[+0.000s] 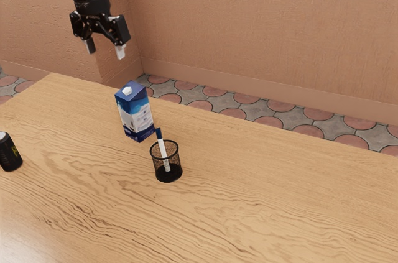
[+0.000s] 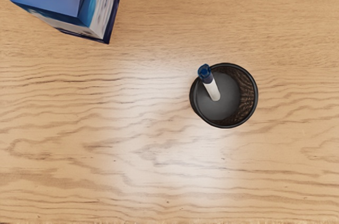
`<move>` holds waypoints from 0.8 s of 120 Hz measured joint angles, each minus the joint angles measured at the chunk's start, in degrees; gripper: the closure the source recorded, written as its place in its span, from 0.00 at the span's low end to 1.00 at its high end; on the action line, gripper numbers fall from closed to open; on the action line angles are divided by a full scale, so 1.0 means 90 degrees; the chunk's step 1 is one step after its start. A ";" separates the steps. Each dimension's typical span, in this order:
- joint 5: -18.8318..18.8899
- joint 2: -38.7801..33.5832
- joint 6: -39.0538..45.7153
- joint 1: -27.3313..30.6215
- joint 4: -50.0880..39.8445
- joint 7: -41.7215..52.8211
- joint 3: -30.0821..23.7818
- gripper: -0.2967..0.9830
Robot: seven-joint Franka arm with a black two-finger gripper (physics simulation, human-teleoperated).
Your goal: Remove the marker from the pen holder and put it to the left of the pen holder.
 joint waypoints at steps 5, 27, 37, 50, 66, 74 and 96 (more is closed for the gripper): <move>0.0000 0.0004 -0.0020 -0.0005 0.0003 0.0011 -0.0002 0.23; 0.0311 0.0290 -0.0036 -0.0127 0.0321 0.0042 -0.0021 0.23; 0.0616 0.1071 0.0016 -0.0398 0.0931 0.0046 -0.0015 0.23; 0.0782 0.2043 0.0442 -0.0473 0.1142 0.0063 -0.0031 0.23; 0.0690 0.2806 0.0996 -0.0510 0.1163 0.0072 -0.0188 0.23; 0.0498 0.2921 0.1037 -0.0523 0.1149 0.0079 -0.0225 0.23; -0.0125 0.3123 0.0656 -0.0435 0.0999 0.0062 -0.0248 0.23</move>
